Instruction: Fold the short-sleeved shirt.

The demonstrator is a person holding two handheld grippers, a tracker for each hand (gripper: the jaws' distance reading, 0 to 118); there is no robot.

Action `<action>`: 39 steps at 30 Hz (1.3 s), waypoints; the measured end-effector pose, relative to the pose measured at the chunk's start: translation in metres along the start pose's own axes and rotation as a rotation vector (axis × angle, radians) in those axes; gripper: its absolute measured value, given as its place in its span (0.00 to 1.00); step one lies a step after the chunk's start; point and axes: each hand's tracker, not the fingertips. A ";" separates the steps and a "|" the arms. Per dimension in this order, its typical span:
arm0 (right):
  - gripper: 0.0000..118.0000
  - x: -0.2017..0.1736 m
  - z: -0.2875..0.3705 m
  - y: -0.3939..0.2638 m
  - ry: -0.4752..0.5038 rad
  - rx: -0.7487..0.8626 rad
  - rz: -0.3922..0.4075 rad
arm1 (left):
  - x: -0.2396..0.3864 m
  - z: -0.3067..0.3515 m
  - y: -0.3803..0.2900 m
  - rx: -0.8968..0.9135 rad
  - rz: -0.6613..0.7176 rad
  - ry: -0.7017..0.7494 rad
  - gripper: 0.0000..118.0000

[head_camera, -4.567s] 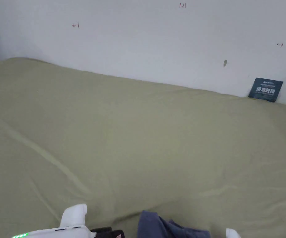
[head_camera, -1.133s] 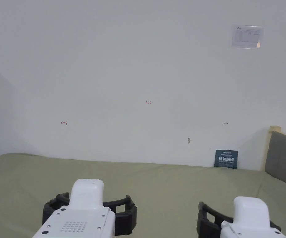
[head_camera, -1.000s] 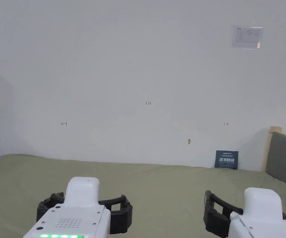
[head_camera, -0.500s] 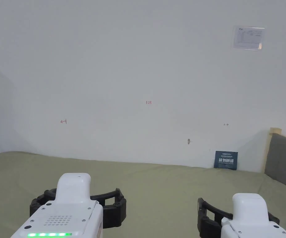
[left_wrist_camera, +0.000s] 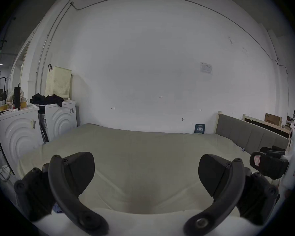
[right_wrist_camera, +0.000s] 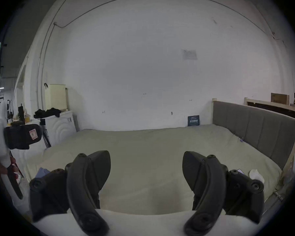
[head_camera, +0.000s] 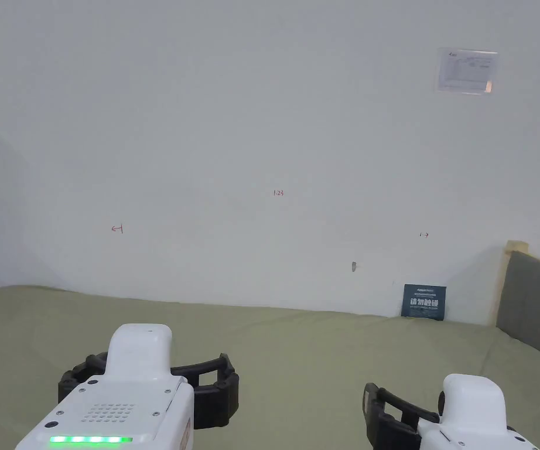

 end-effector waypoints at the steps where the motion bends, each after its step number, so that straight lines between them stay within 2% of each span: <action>1: 0.78 -0.001 -0.001 0.001 -0.005 0.005 0.002 | 0.001 0.000 0.000 -0.002 -0.005 0.001 1.00; 5: 0.78 -0.001 -0.002 0.009 -0.001 -0.014 -0.044 | 0.001 0.003 0.000 0.004 -0.014 -0.004 1.00; 14: 0.78 0.001 -0.005 0.017 -0.116 -0.073 -0.066 | -0.001 0.004 0.002 0.012 0.002 -0.001 1.00; 20: 0.78 0.001 -0.004 0.023 -0.118 -0.065 -0.053 | 0.000 -0.001 0.001 -0.001 -0.004 0.004 1.00; 26: 0.78 -0.004 -0.006 0.026 -0.151 -0.068 0.001 | 0.002 -0.005 -0.001 0.001 0.004 0.035 1.00; 39: 0.78 -0.009 -0.005 0.032 -0.135 -0.063 -0.005 | 0.005 -0.009 0.000 -0.001 -0.056 0.082 1.00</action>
